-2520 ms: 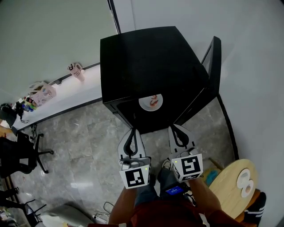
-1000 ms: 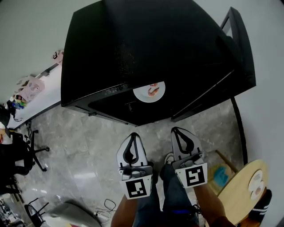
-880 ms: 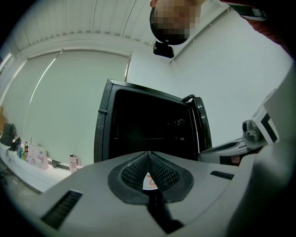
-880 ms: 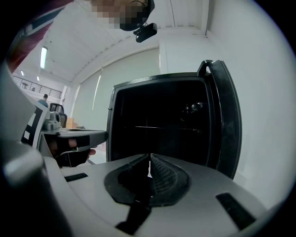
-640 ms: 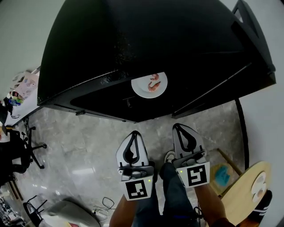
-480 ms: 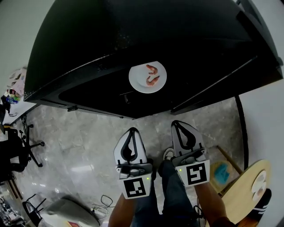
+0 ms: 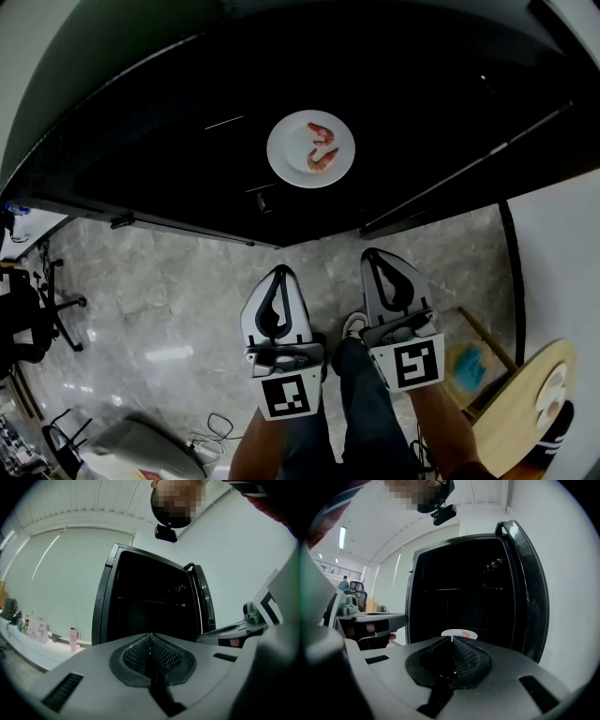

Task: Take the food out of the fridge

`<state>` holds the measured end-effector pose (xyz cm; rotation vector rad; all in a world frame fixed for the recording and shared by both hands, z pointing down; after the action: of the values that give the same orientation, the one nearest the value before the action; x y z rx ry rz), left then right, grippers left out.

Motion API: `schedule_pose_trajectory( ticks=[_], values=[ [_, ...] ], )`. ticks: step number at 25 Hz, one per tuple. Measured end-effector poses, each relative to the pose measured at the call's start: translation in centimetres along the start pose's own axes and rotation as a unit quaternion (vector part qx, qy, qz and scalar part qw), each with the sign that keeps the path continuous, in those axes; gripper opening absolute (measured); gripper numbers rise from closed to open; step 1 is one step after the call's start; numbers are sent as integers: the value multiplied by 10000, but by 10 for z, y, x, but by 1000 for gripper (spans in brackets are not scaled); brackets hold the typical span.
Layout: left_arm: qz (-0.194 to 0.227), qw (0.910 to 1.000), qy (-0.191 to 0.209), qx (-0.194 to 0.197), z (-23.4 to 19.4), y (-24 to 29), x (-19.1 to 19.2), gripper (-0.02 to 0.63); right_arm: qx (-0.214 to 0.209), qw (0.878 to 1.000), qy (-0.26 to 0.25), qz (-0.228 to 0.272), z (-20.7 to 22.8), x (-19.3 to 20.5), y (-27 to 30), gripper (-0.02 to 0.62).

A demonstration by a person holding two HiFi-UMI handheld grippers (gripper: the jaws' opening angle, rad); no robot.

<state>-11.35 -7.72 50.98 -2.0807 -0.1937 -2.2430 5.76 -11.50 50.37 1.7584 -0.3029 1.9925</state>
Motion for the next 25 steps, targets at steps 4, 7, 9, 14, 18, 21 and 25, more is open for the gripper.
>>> schedule_pose_trajectory(
  ticks=[4,7,9,14,18,21,25],
  values=[
    [26,10000,-27,-29,-1,4,11,12,-65,9998,-156,-143,2,16,4,23],
    [29,10000,2,-10,-2,5,18,14,-3,10000,1,-5,0,20,9,23],
    [20,10000,27,-1,-3,5,22,14,3,10000,21,-19,-1,24,10,23],
    [34,10000,40,-28,-5,4,26,14,-101,9996,-219,-177,0,33,8,23],
    [23,10000,45,-25,-5,2,26,12,-121,9995,-211,-208,0,34,7,23],
    [35,10000,55,-26,-5,2,25,12,-132,9995,-160,-244,0,35,8,23],
    [33,10000,61,-20,-7,2,27,12,-116,9997,-4,-217,1,36,12,23]
  ],
)
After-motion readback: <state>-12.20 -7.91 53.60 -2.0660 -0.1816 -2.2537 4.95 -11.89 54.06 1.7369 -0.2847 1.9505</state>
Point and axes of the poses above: the fingertips, and each gripper's own axes: y forward along the fingers, z to its right, x out of its underside, the point moved 10 cm from there along -y, backward along the fingers, and after that the axes turned 7 degrees about y, right-handed, at the moved point
